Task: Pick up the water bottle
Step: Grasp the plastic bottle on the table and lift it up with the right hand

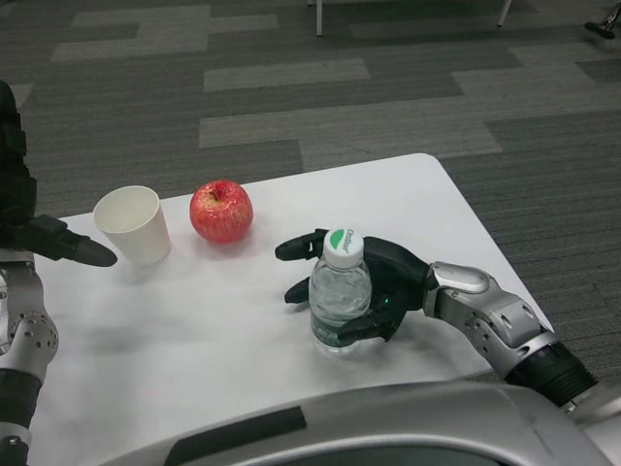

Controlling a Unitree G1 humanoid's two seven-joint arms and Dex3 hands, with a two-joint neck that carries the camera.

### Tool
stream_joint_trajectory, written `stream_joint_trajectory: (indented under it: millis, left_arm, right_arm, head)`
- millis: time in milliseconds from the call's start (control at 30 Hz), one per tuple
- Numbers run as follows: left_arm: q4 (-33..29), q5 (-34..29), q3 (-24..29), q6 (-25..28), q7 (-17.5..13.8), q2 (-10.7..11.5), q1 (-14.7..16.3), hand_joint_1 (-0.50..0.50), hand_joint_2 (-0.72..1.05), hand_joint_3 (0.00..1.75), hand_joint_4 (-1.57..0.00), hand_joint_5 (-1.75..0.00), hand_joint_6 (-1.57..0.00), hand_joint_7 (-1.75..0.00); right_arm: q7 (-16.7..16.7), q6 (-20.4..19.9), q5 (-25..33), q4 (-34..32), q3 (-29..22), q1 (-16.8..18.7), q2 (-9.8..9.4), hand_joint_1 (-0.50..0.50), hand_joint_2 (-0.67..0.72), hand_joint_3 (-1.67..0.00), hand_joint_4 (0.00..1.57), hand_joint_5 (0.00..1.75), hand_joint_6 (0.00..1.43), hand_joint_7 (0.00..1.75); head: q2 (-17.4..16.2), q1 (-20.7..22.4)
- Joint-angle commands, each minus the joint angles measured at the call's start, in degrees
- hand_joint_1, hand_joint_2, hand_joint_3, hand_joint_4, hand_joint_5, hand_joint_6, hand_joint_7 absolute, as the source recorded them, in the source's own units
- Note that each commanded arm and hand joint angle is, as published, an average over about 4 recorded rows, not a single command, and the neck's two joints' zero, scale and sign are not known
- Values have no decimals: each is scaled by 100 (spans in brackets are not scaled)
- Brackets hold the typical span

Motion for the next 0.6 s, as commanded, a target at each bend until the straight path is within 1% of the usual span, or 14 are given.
stream_joint_trajectory:
  millis: [33,67,167,200,233,300,333,367,433,467,600]
  left_arm:
    - [-94,6,84,13,-25,54,3,-50,-72,9,0,-10,0,0]
    - [-103,10,91,13,-25,57,3,-50,-72,9,0,-10,0,0]
    - [-122,15,95,13,-28,57,10,-50,-72,9,0,-10,0,0]
    - [-131,15,95,13,-28,57,17,-50,-72,9,0,-10,0,0]
    - [-136,15,95,13,-28,57,21,-50,-72,9,0,-10,0,0]
    - [-147,15,95,13,-25,57,34,-50,-72,9,0,-10,0,0]
    - [-151,17,95,13,-25,57,41,-50,-72,9,0,-10,0,0]
    - [-155,19,95,13,-25,57,47,-50,-72,9,0,-10,0,0]
    - [-177,19,95,13,-25,57,65,-50,-72,9,0,-10,0,0]
    - [-191,17,95,13,-25,57,76,-50,-72,9,0,-10,0,0]
    - [-230,15,100,13,-25,52,109,-50,-72,9,0,-10,0,0]
  right_arm:
    - [-8,94,-63,110,99,24,-5,-46,-29,-109,16,124,4,99]
    - [-8,94,-65,119,112,24,-3,-46,-29,-111,18,128,6,103]
    - [-15,92,-74,135,143,24,0,-46,-29,-111,28,145,17,122]
    - [-15,90,-80,137,149,24,4,-46,-29,-113,34,150,27,133]
    - [-12,87,-87,137,149,24,8,-46,-29,-115,39,153,35,138]
    - [-8,85,-91,137,151,24,15,-44,-32,-119,54,160,63,150]
    - [-10,83,-91,137,154,24,17,-43,-34,-119,59,162,74,152]
    - [-12,81,-91,137,156,24,19,-42,-35,-121,66,165,88,155]
    - [-12,68,-96,137,156,24,28,-42,-35,-125,74,165,106,159]
    - [-10,54,-94,135,158,24,30,-42,-35,-127,77,165,111,161]
    - [-8,2,-78,132,156,24,37,-42,-35,-127,93,165,124,161]
  head:
    - [-9,10]
    - [-8,9]
    - [-30,13]
    - [-43,10]
    - [-46,7]
    - [-56,4]
    - [-54,6]
    - [-57,8]
    - [-55,16]
    - [-55,19]
    - [-48,33]
